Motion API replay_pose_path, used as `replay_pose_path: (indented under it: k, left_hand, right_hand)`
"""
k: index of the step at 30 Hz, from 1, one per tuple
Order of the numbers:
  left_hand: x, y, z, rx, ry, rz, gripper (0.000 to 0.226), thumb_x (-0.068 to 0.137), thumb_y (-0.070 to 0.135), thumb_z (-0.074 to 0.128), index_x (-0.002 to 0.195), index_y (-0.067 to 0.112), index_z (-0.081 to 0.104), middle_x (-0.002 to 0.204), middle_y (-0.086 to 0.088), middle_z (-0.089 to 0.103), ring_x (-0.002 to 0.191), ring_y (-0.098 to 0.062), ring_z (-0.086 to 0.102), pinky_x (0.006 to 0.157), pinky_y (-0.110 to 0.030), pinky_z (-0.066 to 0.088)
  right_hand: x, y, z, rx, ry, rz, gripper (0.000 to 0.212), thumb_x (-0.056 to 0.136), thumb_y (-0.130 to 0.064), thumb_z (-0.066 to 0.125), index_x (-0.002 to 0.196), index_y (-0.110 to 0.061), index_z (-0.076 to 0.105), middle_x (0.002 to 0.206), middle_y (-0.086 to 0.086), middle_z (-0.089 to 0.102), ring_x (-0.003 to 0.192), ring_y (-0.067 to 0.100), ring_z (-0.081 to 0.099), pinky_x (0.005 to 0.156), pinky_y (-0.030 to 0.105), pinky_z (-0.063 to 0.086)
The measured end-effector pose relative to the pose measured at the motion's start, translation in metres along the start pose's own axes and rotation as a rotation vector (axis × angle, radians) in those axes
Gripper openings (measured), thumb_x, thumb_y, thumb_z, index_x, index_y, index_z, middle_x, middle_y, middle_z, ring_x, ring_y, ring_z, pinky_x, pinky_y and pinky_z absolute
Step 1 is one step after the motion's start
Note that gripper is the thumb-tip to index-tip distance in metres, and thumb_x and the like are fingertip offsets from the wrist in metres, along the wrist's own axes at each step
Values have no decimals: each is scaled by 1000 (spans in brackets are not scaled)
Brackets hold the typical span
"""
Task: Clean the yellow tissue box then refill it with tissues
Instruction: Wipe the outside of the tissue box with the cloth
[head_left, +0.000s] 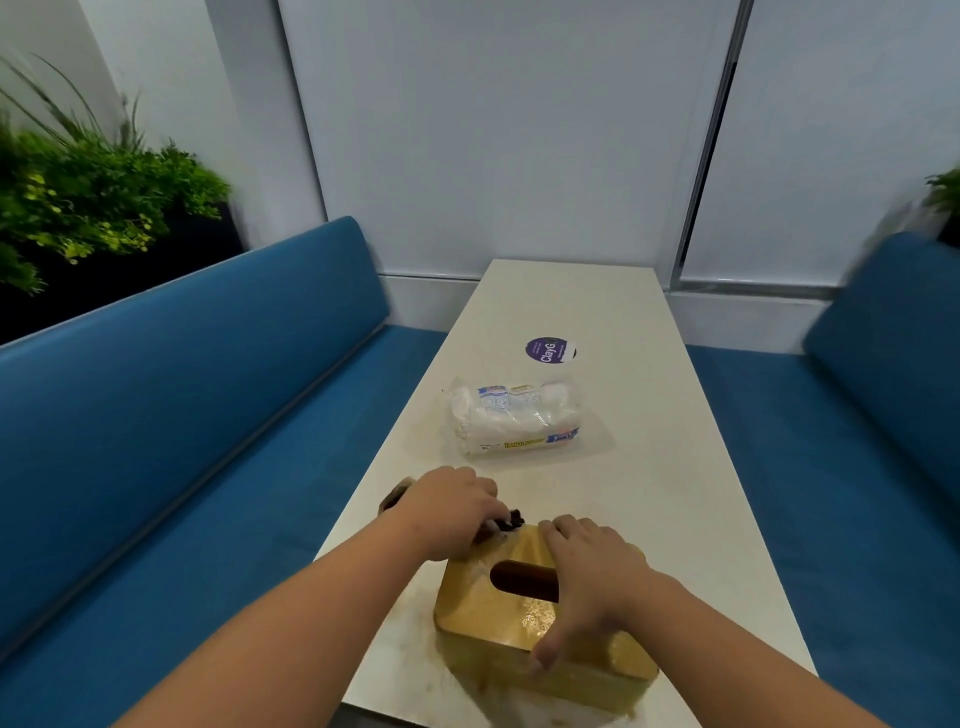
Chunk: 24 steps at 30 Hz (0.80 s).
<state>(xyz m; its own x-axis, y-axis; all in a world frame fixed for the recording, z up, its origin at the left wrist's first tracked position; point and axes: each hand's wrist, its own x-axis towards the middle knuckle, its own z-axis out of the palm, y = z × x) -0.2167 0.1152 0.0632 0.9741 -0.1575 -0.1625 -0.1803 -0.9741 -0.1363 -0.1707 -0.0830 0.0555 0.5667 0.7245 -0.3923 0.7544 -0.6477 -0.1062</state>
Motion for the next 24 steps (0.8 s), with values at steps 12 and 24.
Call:
replay_pose_path:
  k: [12, 24]
  left_hand:
    - [-3, -16, 15, 31, 56, -57, 40, 97, 17, 51, 133, 35, 55, 122, 2, 56, 104, -21, 52, 88, -36, 46]
    - [-2, -14, 4, -148, 146, -182, 52, 91, 8, 56, 135, 33, 47, 121, 5, 53, 97, -17, 57, 79, -29, 50]
  right_hand:
    - [-2, -2, -6, -1, -15, -2, 141, 47, -80, 74, 154, -16, 7, 157, 2, 20, 141, 25, 23, 116, 42, 23]
    - [-2, -2, -6, -9, -8, -3, 140, 45, -81, 74, 153, -16, 12, 153, 2, 26, 136, 24, 29, 114, 41, 27]
